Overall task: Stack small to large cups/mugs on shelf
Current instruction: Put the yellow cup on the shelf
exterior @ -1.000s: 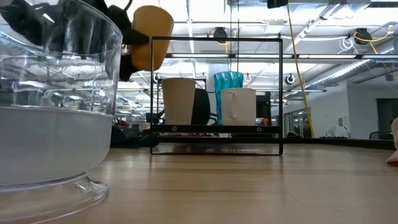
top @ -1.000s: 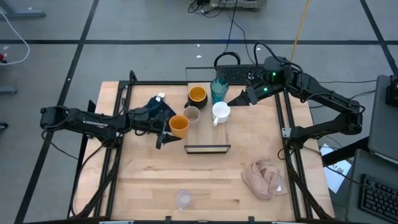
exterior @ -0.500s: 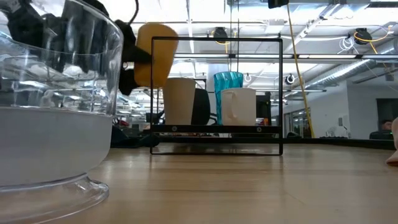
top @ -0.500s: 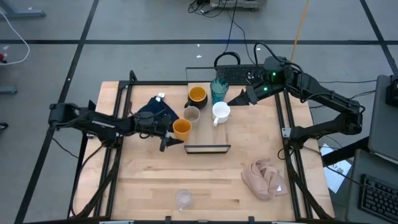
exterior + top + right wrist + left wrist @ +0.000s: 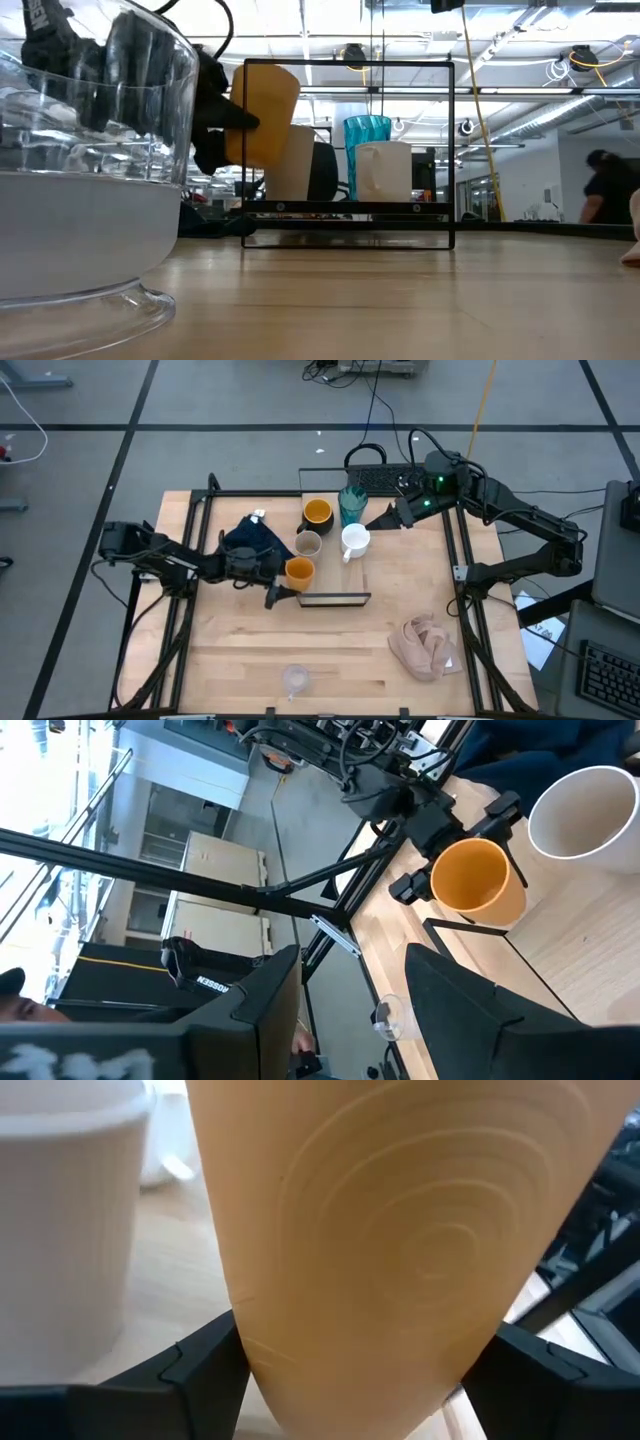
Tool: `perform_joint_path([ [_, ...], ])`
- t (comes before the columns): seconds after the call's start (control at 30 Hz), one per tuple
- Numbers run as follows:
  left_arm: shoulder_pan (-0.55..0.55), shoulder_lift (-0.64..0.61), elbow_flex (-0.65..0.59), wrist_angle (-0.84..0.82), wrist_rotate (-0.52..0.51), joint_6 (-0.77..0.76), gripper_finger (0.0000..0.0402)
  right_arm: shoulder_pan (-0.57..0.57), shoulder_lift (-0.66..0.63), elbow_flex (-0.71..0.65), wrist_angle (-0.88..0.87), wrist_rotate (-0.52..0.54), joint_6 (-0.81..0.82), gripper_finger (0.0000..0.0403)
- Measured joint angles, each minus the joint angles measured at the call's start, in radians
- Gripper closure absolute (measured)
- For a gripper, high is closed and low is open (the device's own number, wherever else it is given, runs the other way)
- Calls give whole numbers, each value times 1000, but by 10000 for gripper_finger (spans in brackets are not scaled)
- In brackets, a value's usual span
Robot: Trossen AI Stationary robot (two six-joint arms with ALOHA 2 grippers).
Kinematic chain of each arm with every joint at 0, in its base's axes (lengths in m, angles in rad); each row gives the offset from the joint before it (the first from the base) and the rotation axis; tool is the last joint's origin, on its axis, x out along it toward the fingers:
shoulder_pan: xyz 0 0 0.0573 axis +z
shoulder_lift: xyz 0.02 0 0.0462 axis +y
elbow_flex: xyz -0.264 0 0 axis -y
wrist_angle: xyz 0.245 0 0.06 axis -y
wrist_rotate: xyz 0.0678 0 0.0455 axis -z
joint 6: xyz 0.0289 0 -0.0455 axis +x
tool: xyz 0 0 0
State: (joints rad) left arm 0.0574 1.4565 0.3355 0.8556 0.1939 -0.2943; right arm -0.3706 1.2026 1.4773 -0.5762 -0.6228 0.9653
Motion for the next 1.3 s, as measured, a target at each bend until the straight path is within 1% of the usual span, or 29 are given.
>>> perform_joint_path([
  [0.27,0,0,1,5,-39,31,102,0,0,0,0,0,0,232],
  [0.5,0,50,1,21,-24,27,103,0,0,0,3,0,10,232],
  [0.87,-2,93,9,45,-12,35,105,0,0,0,4,0,18,232],
  [0.97,-3,133,10,50,-10,31,101,0,0,0,4,0,18,232],
  [1.07,-3,177,28,110,-3,25,98,0,0,0,4,-1,18,232],
  [1.2,-5,238,71,106,15,22,101,0,0,0,4,-1,22,232],
  [1.3,-6,261,93,104,25,22,100,0,0,0,13,-1,33,232],
])
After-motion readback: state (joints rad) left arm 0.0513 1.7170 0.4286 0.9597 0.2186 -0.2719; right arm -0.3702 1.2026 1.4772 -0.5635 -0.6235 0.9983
